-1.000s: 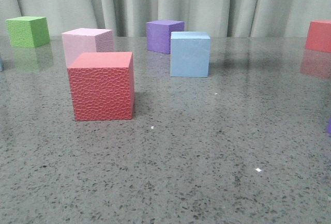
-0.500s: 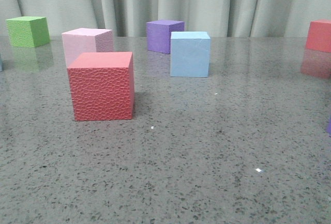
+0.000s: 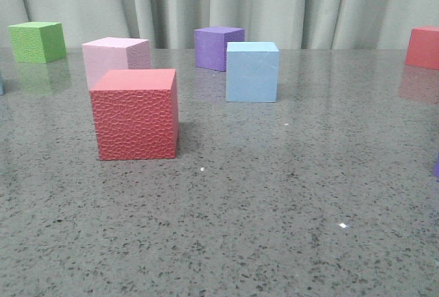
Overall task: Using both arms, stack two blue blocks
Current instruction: 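Open the right gripper and raise it away from the cube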
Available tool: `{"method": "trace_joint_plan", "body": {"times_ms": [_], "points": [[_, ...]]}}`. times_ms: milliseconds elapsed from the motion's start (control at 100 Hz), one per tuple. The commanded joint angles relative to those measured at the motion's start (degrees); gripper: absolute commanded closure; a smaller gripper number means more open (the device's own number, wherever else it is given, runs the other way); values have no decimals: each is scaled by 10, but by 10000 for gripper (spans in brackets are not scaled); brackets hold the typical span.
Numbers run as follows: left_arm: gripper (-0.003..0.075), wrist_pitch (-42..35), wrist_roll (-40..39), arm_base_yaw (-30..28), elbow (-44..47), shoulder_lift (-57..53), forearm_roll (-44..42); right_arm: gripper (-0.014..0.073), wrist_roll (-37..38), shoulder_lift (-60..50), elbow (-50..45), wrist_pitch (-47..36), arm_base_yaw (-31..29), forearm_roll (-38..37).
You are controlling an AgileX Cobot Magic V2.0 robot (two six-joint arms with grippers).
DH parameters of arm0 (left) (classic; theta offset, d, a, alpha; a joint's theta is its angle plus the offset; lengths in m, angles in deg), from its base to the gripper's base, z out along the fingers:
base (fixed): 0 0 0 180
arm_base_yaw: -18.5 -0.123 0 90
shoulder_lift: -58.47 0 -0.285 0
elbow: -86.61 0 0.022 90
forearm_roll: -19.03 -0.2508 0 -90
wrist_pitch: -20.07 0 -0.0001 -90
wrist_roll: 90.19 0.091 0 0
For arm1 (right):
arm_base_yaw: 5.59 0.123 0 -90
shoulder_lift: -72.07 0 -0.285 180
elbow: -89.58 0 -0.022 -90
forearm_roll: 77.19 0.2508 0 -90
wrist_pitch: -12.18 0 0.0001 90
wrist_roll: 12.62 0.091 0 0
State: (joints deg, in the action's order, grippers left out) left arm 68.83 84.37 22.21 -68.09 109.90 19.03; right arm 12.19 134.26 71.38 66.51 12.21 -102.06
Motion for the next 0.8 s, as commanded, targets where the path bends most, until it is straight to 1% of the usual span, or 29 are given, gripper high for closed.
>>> {"method": "trace_joint_plan", "body": {"times_ms": [0, 160, 360, 520, 630, 790], "points": [[143, -37, 1, 5, -19, 2, 0, -69, -7, -34, -18, -36, -2, -24], [143, -37, 1, 5, -19, 2, 0, -69, -7, -72, -58, -38, -2, -24], [143, -53, 1, 5, -19, 2, 0, -69, -7, -88, -64, -37, -2, -28], [143, -94, -8, 5, -19, 4, 22, -69, -7, -88, -64, -37, -2, -29], [143, -127, -35, 5, -23, 25, 33, -69, -7, -88, -64, -38, -2, -30], [143, -128, -35, 5, -72, 90, 33, -69, -7, -88, -64, -38, -2, -36]]}}
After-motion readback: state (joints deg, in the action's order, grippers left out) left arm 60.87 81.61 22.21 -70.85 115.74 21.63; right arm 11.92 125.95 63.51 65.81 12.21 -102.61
